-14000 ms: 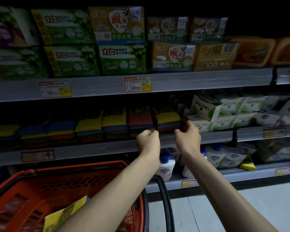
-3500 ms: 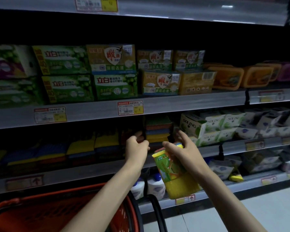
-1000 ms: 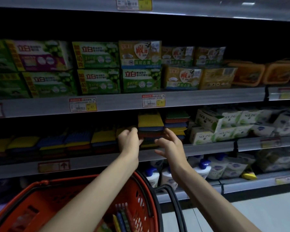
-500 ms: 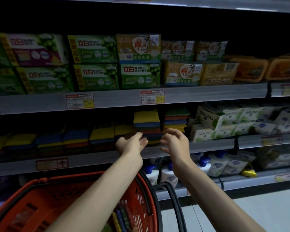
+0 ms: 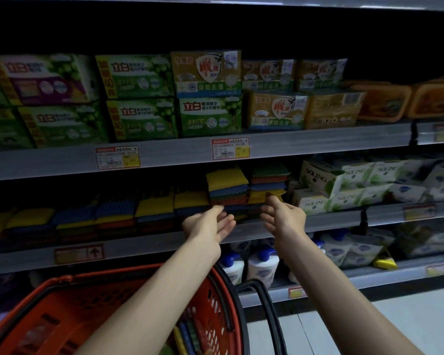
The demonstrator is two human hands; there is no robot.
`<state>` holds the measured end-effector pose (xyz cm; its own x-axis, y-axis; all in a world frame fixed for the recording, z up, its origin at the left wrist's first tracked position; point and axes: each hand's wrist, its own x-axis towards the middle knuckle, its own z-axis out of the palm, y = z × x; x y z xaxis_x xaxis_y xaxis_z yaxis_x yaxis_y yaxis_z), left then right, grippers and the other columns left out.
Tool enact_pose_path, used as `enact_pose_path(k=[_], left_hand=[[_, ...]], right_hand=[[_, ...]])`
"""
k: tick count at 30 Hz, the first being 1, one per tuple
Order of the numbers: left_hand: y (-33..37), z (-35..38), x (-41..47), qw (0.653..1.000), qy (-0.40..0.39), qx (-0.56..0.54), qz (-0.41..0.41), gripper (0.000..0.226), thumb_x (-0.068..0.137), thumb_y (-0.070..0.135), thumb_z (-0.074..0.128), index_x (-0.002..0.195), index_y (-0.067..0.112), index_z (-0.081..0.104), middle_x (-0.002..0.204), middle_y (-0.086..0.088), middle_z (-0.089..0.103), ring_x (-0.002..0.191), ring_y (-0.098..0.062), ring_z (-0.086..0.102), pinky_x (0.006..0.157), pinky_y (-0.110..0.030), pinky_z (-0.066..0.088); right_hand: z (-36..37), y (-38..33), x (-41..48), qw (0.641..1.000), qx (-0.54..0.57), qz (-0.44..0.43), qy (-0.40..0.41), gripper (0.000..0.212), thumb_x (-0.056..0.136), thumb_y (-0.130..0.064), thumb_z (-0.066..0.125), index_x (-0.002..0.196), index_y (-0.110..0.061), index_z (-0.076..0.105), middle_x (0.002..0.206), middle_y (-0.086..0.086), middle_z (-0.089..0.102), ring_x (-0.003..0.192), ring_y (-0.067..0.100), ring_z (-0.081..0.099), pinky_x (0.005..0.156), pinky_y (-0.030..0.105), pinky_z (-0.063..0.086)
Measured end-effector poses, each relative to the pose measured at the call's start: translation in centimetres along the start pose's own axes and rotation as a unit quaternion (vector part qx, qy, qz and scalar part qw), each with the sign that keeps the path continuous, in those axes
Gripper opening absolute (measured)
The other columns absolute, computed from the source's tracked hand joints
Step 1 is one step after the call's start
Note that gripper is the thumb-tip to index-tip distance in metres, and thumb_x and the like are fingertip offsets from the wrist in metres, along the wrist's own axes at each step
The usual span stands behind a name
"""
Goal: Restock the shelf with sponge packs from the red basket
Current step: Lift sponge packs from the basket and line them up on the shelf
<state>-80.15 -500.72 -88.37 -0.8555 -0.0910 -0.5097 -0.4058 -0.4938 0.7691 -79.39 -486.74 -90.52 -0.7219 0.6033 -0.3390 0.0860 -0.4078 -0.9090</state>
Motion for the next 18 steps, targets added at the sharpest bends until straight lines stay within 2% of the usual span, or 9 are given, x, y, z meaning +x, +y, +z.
enact_pose_path(k=[2, 5, 7, 10, 12, 15, 16, 18], left_hand=[[0.0, 0.2, -0.1, 1.0, 0.004, 0.002, 0.002, 0.027, 0.092, 0.0, 0.07, 0.115, -0.012, 0.061, 0.09, -0.022, 0.073, 0.068, -0.027, 0.073, 0.044, -0.027, 0.058], [0.1, 0.5, -0.3, 1.0, 0.009, 0.011, 0.007, 0.021, 0.095, 0.001, 0.066, 0.112, -0.011, 0.062, 0.094, -0.023, 0.074, 0.068, -0.026, 0.073, 0.043, -0.026, 0.057], [0.1, 0.6, -0.1, 1.0, 0.015, 0.022, 0.014, 0.016, 0.097, 0.002, 0.063, 0.107, -0.01, 0.062, 0.093, -0.022, 0.074, 0.068, -0.025, 0.072, 0.042, -0.024, 0.056], [0.4, 0.9, 0.0, 0.999, 0.015, 0.038, 0.018, 0.009, 0.099, 0.003, 0.061, 0.096, -0.005, 0.06, 0.088, -0.019, 0.072, 0.066, -0.022, 0.071, 0.039, -0.021, 0.053], [0.7, 1.1, 0.1, 0.999, 0.016, 0.045, 0.02, 0.014, 0.1, 0.004, 0.059, 0.087, -0.001, 0.057, 0.079, -0.016, 0.069, 0.065, -0.022, 0.069, 0.037, -0.02, 0.051], [0.9, 1.3, 0.0, 0.998, 0.005, 0.069, 0.008, 0.023, 0.102, 0.006, 0.057, 0.08, 0.0, 0.053, 0.051, -0.007, 0.065, 0.061, -0.021, 0.063, 0.036, -0.018, 0.046], [0.9, 1.4, -0.1, 0.997, 0.003, 0.078, 0.007, 0.023, 0.102, 0.006, 0.056, 0.079, 0.001, 0.052, 0.046, -0.006, 0.062, 0.06, -0.021, 0.061, 0.035, -0.018, 0.046], [0.9, 1.5, 0.0, 0.995, 0.009, 0.098, 0.014, 0.023, 0.101, 0.005, 0.057, 0.08, 0.004, 0.049, 0.05, -0.008, 0.063, 0.058, -0.021, 0.061, 0.036, -0.018, 0.046]], right_hand=[[0.2, 0.0, 0.2, 1.0, 0.013, 0.005, 0.006, 0.019, 0.096, -0.017, 0.069, 0.094, 0.002, 0.068, 0.066, 0.007, 0.066, 0.05, 0.015, 0.054, 0.035, 0.018, 0.035], [0.5, 0.3, 0.7, 1.0, 0.016, -0.002, -0.001, 0.021, 0.096, -0.014, 0.066, 0.077, -0.009, 0.059, 0.054, 0.001, 0.057, 0.038, 0.009, 0.045, 0.032, 0.019, 0.03], [0.6, 0.4, 1.0, 1.0, 0.001, -0.011, 0.003, 0.026, 0.096, -0.012, 0.065, 0.073, -0.012, 0.055, 0.057, 0.002, 0.057, 0.039, 0.01, 0.047, 0.033, 0.02, 0.03], [0.6, 0.5, 1.2, 0.999, -0.031, -0.018, 0.02, 0.018, 0.096, -0.015, 0.066, 0.079, -0.01, 0.064, 0.069, 0.006, 0.067, 0.053, 0.017, 0.058, 0.044, 0.026, 0.038], [0.7, 0.5, 1.2, 0.999, -0.038, -0.026, 0.028, 0.013, 0.096, -0.017, 0.064, 0.086, -0.01, 0.066, 0.074, 0.006, 0.07, 0.06, 0.019, 0.062, 0.055, 0.03, 0.043], [0.6, 0.3, 1.5, 0.999, -0.027, -0.033, 0.029, 0.01, 0.098, -0.019, 0.061, 0.096, -0.02, 0.052, 0.084, 0.01, 0.07, 0.067, 0.022, 0.065, 0.071, 0.036, 0.045], [0.5, 0.3, 1.6, 0.999, -0.027, -0.034, 0.026, 0.012, 0.099, -0.02, 0.061, 0.1, -0.022, 0.049, 0.084, 0.01, 0.07, 0.066, 0.021, 0.065, 0.072, 0.037, 0.044], [0.4, 0.3, 1.8, 0.998, -0.035, -0.04, 0.015, 0.009, 0.098, -0.02, 0.062, 0.1, -0.021, 0.053, 0.079, 0.007, 0.067, 0.061, 0.019, 0.062, 0.07, 0.036, 0.043]])
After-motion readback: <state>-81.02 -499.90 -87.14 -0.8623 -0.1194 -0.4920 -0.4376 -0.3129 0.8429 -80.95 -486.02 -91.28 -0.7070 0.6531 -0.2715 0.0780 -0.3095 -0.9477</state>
